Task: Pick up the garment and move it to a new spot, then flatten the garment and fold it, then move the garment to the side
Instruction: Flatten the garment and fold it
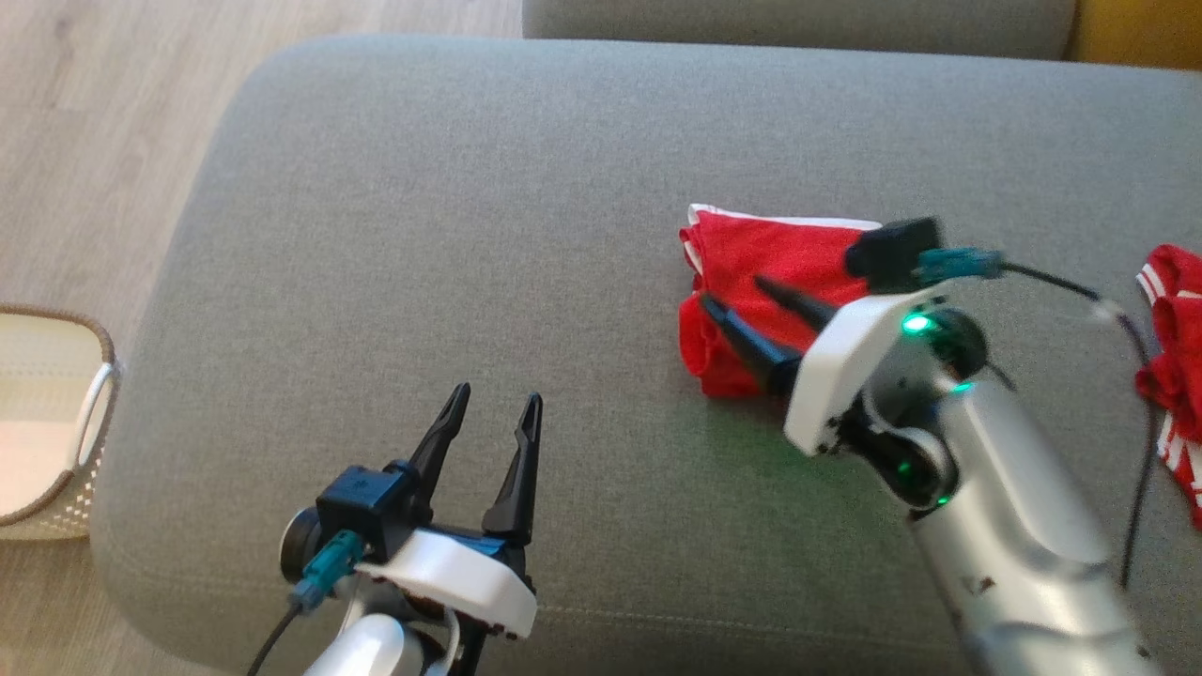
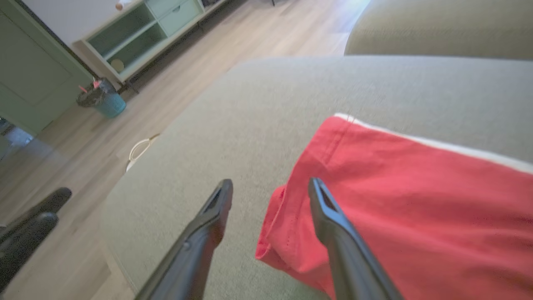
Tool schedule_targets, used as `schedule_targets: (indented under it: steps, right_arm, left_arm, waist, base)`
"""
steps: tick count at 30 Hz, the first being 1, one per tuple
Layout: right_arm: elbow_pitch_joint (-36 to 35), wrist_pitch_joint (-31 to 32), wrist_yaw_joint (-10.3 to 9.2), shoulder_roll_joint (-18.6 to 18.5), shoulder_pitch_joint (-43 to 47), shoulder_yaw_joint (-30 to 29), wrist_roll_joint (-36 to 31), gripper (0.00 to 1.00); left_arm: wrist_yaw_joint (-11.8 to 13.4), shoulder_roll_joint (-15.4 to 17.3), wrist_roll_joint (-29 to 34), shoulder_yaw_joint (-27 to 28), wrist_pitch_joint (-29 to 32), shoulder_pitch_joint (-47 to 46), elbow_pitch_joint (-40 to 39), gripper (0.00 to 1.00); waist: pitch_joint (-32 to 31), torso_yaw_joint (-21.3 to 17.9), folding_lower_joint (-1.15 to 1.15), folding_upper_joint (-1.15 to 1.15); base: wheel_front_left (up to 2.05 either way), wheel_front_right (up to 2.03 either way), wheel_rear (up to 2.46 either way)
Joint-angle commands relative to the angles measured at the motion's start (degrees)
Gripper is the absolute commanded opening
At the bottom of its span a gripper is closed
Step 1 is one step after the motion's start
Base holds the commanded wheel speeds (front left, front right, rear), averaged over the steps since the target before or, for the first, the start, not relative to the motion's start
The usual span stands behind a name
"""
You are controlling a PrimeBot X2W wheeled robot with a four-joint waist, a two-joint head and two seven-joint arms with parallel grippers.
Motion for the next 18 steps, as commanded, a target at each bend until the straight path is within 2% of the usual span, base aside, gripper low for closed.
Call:
schedule_targets:
  steps: [1, 5, 9, 12, 14, 18]
  right_arm:
    - [-4.03, -0.88, -0.01, 1.00, 0.50, -0.88, -0.77, 1.00]
    - [-12.12, -2.08, -0.01, 0.62, 5.60, -6.69, -4.61, 1.00]
    - [-19.60, -6.04, -0.01, -2.06, 11.20, -8.78, -3.65, 1.00]
    - [-20.78, -9.44, -0.01, -3.60, 13.66, -10.06, -5.10, 1.00]
    - [-20.73, -13.60, -0.01, -5.18, 15.59, -10.60, -8.80, 1.00]
    - [-18.50, -21.80, -0.01, -3.70, 18.98, -13.02, -14.68, 1.00]
  left_arm:
    - [0.12, 0.40, -0.35, 1.86, -0.27, -1.17, -1.55, 1.00]
    - [1.38, 0.76, -0.56, 3.35, -0.43, 0.09, -3.00, 1.00]
    - [3.06, 1.20, -0.42, 5.79, -0.61, 1.78, -5.11, 1.00]
    - [3.90, 1.68, 0.24, 7.07, -0.68, 2.58, -6.07, 1.00]
    - [4.55, 2.03, 0.81, 8.20, -0.72, 3.47, -6.76, 1.00]
    - [5.21, 2.62, 2.52, 9.91, -0.76, 5.06, -7.82, 1.00]
  waist:
    - [-0.71, -0.12, 0.00, 0.00]
    - [-1.97, -1.01, 0.00, 0.00]
    - [-2.87, -2.45, 0.00, 0.00]
    - [-3.30, -3.28, 0.00, 0.00]
    - [-3.73, -3.94, 0.00, 0.00]
    - [-4.74, -4.71, 0.00, 0.00]
  base:
    - [0.00, 0.00, 0.00]
    - [0.00, 0.00, 0.00]
    - [0.00, 0.00, 0.00]
    - [0.00, 0.00, 0.00]
    - [0.00, 0.00, 0.00]
    - [0.00, 0.00, 0.00]
